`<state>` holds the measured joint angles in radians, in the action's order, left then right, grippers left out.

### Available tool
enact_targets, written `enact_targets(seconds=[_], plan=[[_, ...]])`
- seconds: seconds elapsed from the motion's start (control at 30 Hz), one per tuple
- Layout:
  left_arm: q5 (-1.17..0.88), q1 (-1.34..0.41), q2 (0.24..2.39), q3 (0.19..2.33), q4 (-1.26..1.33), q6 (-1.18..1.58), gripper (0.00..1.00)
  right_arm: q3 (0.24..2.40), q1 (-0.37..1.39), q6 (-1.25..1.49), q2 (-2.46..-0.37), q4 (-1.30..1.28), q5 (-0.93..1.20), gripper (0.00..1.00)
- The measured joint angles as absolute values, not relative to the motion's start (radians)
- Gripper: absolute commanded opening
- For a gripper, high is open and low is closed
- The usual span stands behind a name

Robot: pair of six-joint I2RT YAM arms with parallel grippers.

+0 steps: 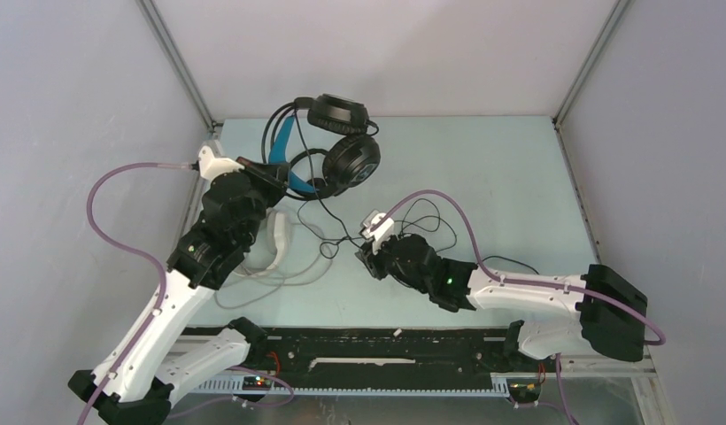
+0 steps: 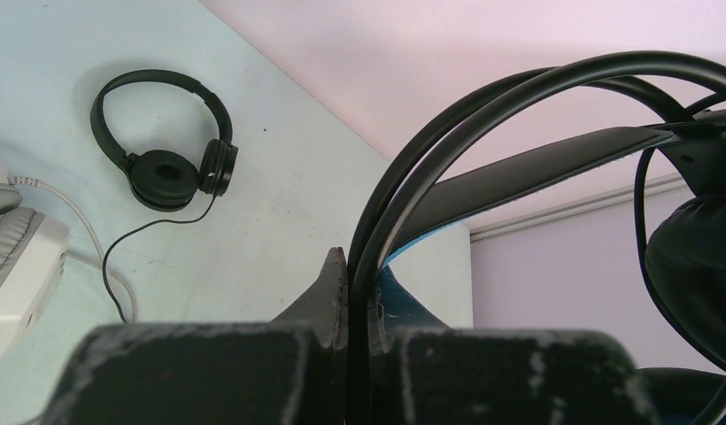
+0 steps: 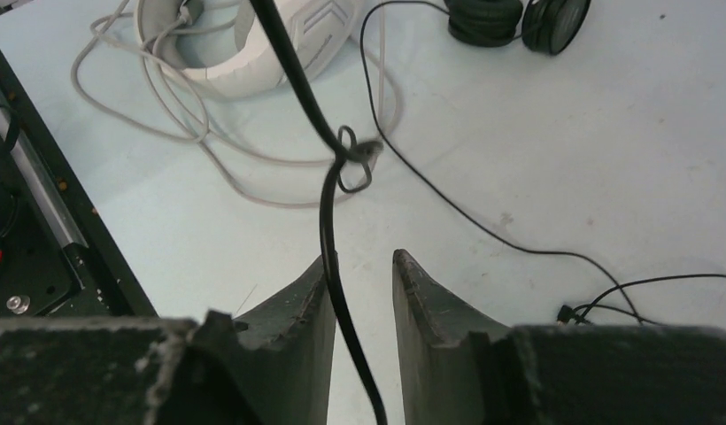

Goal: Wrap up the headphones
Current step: Wrap the headphones cable around the headphones.

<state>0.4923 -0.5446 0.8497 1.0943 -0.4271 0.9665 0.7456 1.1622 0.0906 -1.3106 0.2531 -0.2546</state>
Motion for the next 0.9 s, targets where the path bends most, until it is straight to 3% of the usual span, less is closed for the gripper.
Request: enact_targets(seconds=[0.07, 0.23, 0.53, 0.9], plan=[[0.493, -0.543, 0.852, 1.095, -0.427, 0.958, 0.0, 0.717, 1.16, 0.111, -1.311, 0.278, -0.246, 0.26], [0.492, -0.535, 0.876, 1.116, -0.435, 0.931, 0.0, 0.664, 1.138, 0.155, -1.311, 0.307, -0.237, 0.0], [0.375, -0.376, 0.916, 1.283, -0.505, 0.881, 0.0, 0.617, 0.914, 0.334, -1.221, 0.224, -0.295, 0.0], [0.202, -0.267, 0.906, 1.372, -0.583, 0.804, 0.0, 0.606, 0.34, 0.554, -1.104, -0.008, -0.296, 0.0]])
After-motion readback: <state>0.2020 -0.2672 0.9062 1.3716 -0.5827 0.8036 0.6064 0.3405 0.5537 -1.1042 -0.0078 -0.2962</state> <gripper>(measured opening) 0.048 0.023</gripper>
